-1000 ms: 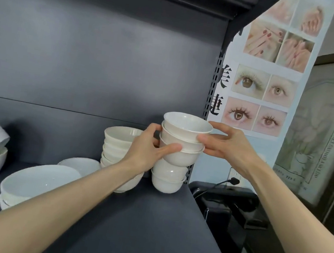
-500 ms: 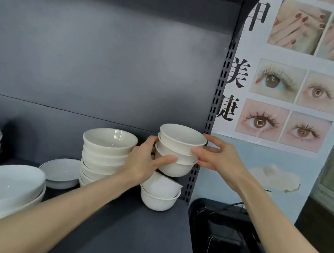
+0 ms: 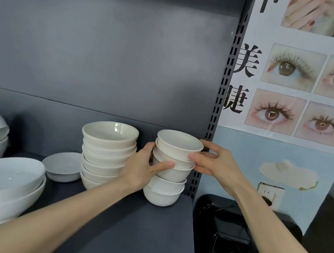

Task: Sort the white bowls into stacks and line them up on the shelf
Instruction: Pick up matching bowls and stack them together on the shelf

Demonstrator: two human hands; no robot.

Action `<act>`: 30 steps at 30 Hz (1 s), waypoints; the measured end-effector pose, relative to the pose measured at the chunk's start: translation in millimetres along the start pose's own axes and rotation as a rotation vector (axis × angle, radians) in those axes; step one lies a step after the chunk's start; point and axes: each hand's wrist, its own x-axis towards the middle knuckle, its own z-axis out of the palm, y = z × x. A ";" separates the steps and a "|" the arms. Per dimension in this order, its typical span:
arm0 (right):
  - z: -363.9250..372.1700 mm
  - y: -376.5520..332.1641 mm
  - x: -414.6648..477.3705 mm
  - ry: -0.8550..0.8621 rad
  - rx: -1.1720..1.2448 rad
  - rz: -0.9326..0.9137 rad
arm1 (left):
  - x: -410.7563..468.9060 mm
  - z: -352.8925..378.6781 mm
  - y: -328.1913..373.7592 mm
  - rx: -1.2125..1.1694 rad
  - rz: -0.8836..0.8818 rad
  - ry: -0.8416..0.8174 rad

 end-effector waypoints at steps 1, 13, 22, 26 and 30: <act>0.6 2.3 -0.3 -0.002 0.004 0.003 | -0.9 0.9 -2.3 0.007 0.001 -0.001; 9.0 24.1 0.5 -0.034 0.028 0.029 | -9.3 8.1 -25.7 -0.017 0.044 -0.014; 9.8 29.9 2.6 -0.040 0.024 0.028 | -8.3 10.6 -40.2 -0.107 0.026 -0.041; 11.3 29.2 1.5 -0.042 0.055 0.015 | -7.8 12.4 -41.6 -0.148 0.010 -0.020; 11.2 30.3 0.4 -0.036 0.056 0.006 | -8.2 13.6 -41.9 -0.182 0.015 0.000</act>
